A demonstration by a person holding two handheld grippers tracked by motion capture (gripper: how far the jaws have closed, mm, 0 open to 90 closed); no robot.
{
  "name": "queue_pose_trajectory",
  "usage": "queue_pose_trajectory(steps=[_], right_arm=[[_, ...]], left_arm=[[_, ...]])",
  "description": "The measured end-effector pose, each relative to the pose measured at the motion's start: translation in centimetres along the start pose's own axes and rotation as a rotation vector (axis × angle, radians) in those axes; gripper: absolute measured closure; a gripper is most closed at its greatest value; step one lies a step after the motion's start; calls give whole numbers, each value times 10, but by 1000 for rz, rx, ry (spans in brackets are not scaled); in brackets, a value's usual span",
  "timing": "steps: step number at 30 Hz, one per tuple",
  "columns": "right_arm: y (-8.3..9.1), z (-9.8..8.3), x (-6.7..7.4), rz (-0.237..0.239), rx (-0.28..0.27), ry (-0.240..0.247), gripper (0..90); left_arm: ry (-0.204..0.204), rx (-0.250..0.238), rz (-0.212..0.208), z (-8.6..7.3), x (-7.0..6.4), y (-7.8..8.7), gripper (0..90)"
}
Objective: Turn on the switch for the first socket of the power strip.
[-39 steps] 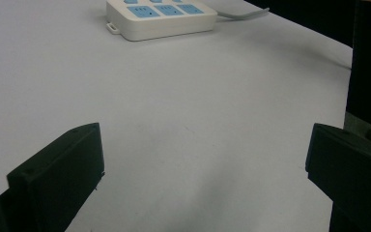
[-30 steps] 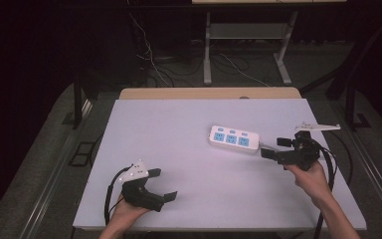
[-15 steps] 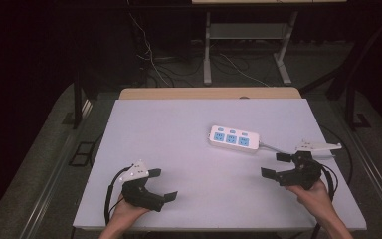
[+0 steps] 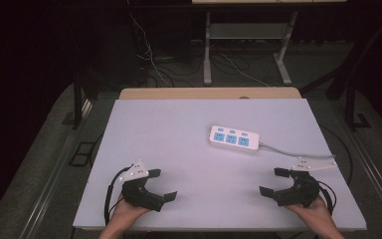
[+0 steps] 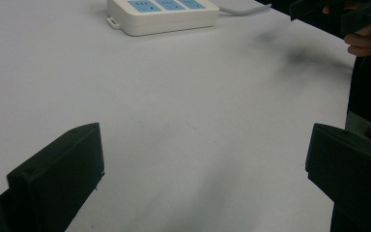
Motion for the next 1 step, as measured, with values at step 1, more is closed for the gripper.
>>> queue_pose_trajectory(steps=[1], right_arm=[[0, -1, 0, 1, -2, 3, 3]], left_arm=[[0, 0, 1, 0, 0, 0, 0]])
Point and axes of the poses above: each handheld gripper's, and its own axes: y roughly backward along the jaws, z roughly out of its top, x roughly to its left, the point moved 5 cm from there along -y, roughly forward along the jaws, and after that the axes turned 12 degrees about -z, right-handed, at the moved point
